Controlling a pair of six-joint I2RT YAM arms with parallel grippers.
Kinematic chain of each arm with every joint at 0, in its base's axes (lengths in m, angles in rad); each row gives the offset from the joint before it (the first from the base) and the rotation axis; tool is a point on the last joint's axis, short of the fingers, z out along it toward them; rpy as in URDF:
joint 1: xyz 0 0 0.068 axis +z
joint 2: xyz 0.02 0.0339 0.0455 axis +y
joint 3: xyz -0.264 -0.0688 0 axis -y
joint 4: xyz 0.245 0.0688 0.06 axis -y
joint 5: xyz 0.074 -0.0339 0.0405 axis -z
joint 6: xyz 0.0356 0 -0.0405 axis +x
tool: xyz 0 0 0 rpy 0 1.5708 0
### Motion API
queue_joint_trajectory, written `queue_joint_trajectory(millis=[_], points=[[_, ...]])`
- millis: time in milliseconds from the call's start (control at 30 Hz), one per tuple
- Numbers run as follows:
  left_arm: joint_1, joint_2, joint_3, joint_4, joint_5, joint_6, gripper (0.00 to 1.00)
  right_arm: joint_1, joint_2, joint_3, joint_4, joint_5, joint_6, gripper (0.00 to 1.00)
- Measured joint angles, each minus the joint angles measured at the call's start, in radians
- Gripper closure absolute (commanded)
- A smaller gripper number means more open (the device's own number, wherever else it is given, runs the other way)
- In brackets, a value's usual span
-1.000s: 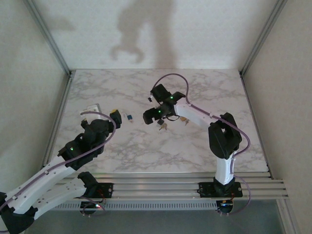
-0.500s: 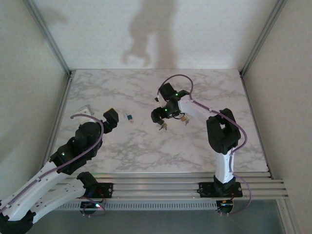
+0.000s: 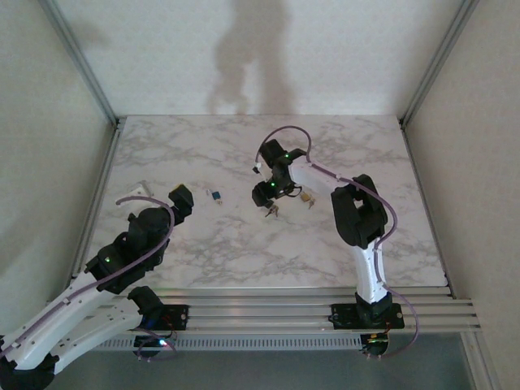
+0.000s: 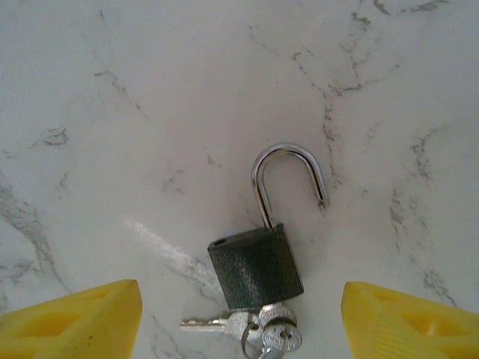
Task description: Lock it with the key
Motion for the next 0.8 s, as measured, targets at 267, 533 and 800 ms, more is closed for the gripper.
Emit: queue_joint_trajectory(millis=[267, 533, 800], points=[[0.000, -0.002, 0.000, 0.000, 0.000, 0.000, 0.00, 0.000, 0.046, 0.021, -0.024, 0.007, -0.031, 0.34], [0.000, -0.002, 0.000, 0.000, -0.001, 0.000, 0.00, 0.000, 0.074, 0.032, -0.036, 0.007, -0.042, 0.34], [0.000, -0.002, 0.000, 0.000, -0.003, 0.000, 0.01, 0.008, 0.080, 0.039, -0.041, 0.020, -0.051, 0.39]])
